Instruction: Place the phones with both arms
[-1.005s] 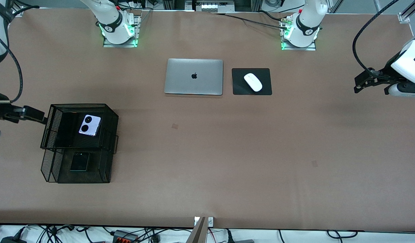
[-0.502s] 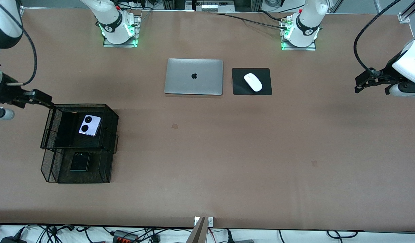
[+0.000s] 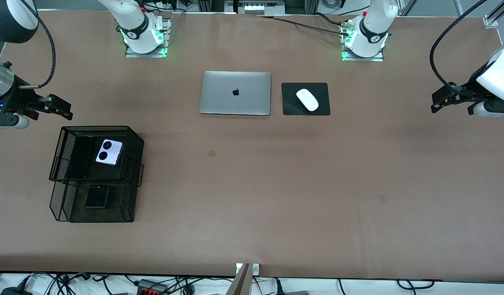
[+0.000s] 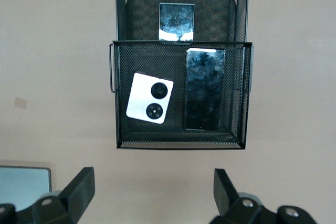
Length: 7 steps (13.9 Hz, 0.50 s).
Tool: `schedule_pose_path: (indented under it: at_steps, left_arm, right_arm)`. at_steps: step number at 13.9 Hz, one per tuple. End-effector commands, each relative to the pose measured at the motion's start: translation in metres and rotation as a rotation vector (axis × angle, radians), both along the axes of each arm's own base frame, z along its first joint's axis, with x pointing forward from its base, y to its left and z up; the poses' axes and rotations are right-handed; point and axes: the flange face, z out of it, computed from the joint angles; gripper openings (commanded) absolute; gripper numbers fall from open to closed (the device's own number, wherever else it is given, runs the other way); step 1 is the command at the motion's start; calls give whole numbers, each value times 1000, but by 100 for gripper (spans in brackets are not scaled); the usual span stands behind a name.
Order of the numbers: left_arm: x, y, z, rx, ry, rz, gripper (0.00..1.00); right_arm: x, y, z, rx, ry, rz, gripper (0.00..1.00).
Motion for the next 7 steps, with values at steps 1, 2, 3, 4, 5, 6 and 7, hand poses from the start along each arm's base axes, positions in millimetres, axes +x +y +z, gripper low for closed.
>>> schedule_pose_path:
  at_steps: [1,2,3,4,5,6,7]
  left_arm:
    - [1,1,7,8,4,-24,100]
    - [1,1,7,8,4,-24,100]
    - [1,1,7,8,4,-24,100]
    - [1,0,7,8,2,-25,100]
    - [1,-1,7,8,2,-27,100]
    - [1,-2,7,8,2,-28,100]
    - [1,-2,7,8,2,-28,100]
  right_arm:
    - [-8,-6,13,-9,8,15,100]
    - [-8,0,13,-12,8,11,100]
    - [-8,1,13,-13,9,9,100]
    - [-9,0,15,-10,6,6,100]
    - [-12,-4,20,-9,-3,-1,100]
    - [-12,-5,20,-9,-2,-2,100]
    - [-12,-5,19,-9,0,-2,100]
